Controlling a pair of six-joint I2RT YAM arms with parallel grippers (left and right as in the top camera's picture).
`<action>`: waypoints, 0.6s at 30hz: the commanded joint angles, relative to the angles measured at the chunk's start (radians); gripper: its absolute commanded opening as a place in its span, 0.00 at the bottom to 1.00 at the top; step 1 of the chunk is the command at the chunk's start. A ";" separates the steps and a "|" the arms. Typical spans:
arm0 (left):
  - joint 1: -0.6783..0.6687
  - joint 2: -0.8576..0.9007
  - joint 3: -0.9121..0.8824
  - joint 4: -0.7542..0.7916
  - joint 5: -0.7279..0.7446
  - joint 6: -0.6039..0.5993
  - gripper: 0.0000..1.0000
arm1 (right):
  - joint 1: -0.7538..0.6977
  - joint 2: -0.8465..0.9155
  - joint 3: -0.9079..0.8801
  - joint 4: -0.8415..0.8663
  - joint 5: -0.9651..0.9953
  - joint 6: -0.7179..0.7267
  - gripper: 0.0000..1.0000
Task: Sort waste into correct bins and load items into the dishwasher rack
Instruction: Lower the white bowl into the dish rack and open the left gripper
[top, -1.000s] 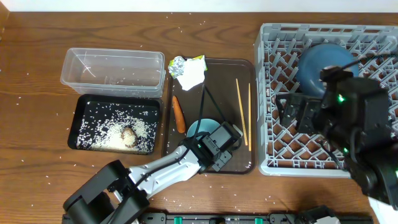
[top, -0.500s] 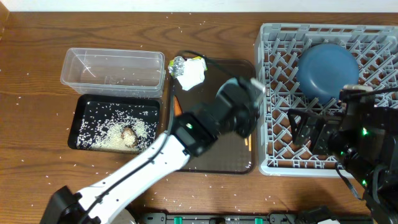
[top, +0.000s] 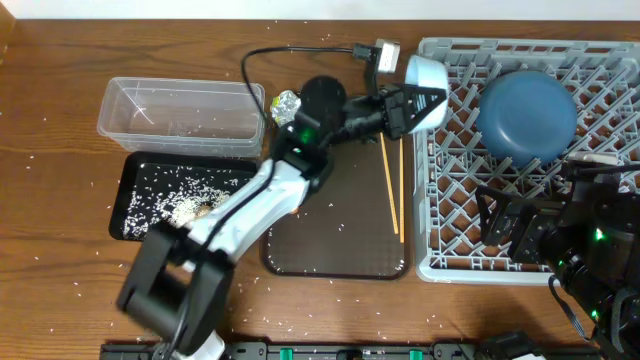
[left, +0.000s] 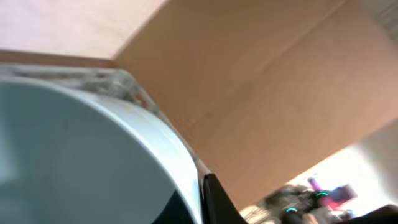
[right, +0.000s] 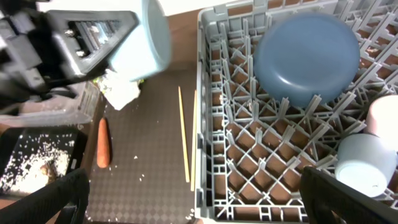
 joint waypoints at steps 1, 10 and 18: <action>-0.011 0.112 0.000 0.172 0.075 -0.283 0.06 | -0.007 -0.002 0.002 -0.006 0.018 0.006 0.99; -0.052 0.395 0.000 0.687 0.058 -0.544 0.06 | -0.007 -0.002 0.002 -0.006 0.018 0.006 0.99; -0.130 0.471 0.000 0.736 0.039 -0.542 0.06 | -0.007 -0.002 0.002 -0.008 0.018 0.006 0.99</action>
